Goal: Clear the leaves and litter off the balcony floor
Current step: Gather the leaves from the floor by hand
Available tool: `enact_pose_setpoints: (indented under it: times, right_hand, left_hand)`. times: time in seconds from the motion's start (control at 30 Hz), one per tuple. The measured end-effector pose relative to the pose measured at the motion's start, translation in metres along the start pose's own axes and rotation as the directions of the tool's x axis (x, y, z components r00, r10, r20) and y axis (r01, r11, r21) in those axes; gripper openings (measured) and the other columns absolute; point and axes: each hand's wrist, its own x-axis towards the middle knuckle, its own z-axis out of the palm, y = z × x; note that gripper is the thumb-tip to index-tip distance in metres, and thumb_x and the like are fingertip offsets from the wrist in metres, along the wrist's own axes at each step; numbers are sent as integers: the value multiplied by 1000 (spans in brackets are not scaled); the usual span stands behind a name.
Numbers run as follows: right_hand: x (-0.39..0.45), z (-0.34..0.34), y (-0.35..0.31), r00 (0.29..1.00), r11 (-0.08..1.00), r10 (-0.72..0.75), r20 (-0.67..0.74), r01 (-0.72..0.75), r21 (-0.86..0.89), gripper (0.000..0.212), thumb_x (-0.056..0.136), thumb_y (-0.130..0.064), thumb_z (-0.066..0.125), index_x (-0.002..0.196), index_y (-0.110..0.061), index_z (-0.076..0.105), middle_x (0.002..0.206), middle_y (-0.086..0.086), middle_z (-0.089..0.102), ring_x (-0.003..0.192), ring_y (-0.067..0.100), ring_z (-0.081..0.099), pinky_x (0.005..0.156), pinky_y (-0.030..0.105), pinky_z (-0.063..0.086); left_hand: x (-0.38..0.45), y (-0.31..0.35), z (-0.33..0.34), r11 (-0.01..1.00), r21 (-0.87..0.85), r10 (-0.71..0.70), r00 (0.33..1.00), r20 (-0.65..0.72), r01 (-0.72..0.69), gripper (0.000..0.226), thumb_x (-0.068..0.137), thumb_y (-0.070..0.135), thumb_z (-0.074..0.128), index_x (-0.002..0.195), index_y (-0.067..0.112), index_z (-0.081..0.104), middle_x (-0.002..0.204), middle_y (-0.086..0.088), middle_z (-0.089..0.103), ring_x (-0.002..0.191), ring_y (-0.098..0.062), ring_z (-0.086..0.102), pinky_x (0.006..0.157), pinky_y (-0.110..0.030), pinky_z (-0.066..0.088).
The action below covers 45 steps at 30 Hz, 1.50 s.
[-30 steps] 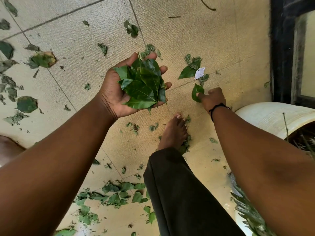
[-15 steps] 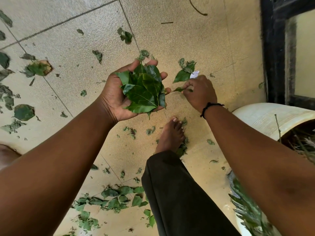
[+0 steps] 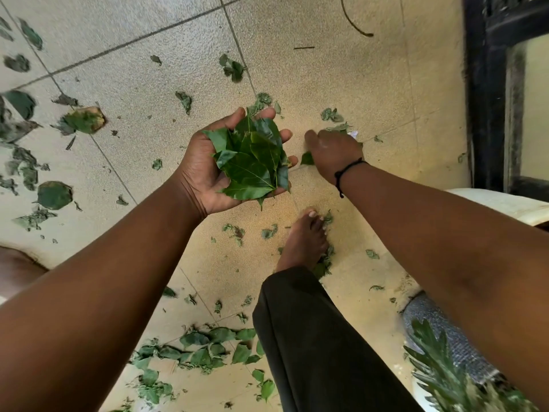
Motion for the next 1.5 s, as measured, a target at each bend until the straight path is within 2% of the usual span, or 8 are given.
enact_pose_setpoints:
  times: [0.23,0.33,0.47,0.6,0.83,1.07,1.27,1.5]
  right_hand:
    - [-36,-4,-50,969,924,-180,-170,226,309,11,71,3,70,79,-5,67,72,14,62,70,35,60,67,41,45]
    - [-60,-9,-56,991,786,-110,-79,135,604,12,86,-3,65,98,-4,67,89,12,61,79,19,52,69,28,36]
    - [-70,-6,-27,915,366,354,193,-325,872,21,84,-3,68,101,-16,66,97,-2,62,91,14,57,80,27,46]
    - [-56,-3,23,728,-65,546,416,-458,887,24,79,2,72,85,-20,64,90,3,67,91,26,67,77,39,59]
    - [-4,-6,47,840,564,493,227,-507,652,18,81,-1,70,99,-3,71,91,6,64,81,19,60,63,17,40]
    - [9,-11,40,811,668,511,284,-583,463,24,89,-4,61,112,-5,65,120,14,62,117,31,56,88,28,44]
    - [-21,-59,-4,795,191,493,353,-494,848,22,78,6,72,76,-12,59,82,6,62,80,23,66,63,28,60]
    - [-65,-162,-103,879,-503,216,425,-273,820,33,71,1,71,103,-5,64,86,7,74,77,17,72,66,26,58]
  left_hand:
    - [-4,5,-1,1000,-5,-8,1000,6,8,41,93,48,43,100,25,76,111,-7,69,117,-33,56,95,-55,48]
    - [-7,3,-5,1000,-16,-3,1000,-12,3,42,93,47,43,98,23,77,111,-9,69,114,-35,57,94,-52,52]
    - [-12,4,-12,1000,-4,-6,1000,-29,6,40,92,45,44,98,23,76,110,-9,69,113,-34,58,90,-48,53]
    - [-14,6,-18,999,39,8,999,-38,-6,41,92,46,43,96,23,77,109,-8,70,104,-34,65,91,-49,51]
    - [-10,6,-25,1000,15,12,999,-41,-12,40,92,46,44,99,23,76,111,-9,68,102,-33,64,89,-46,51]
    - [-14,7,-25,1000,12,23,999,-31,-23,38,91,43,46,98,19,75,110,-12,69,103,-36,62,88,-48,53]
    - [-35,12,-41,1000,-23,19,1000,-23,-19,38,93,44,44,102,21,73,111,-11,68,104,-36,62,90,-47,53]
    - [-83,18,-51,991,-125,48,998,-38,-52,34,92,43,46,106,23,69,114,-10,65,100,-32,62,92,-46,49]
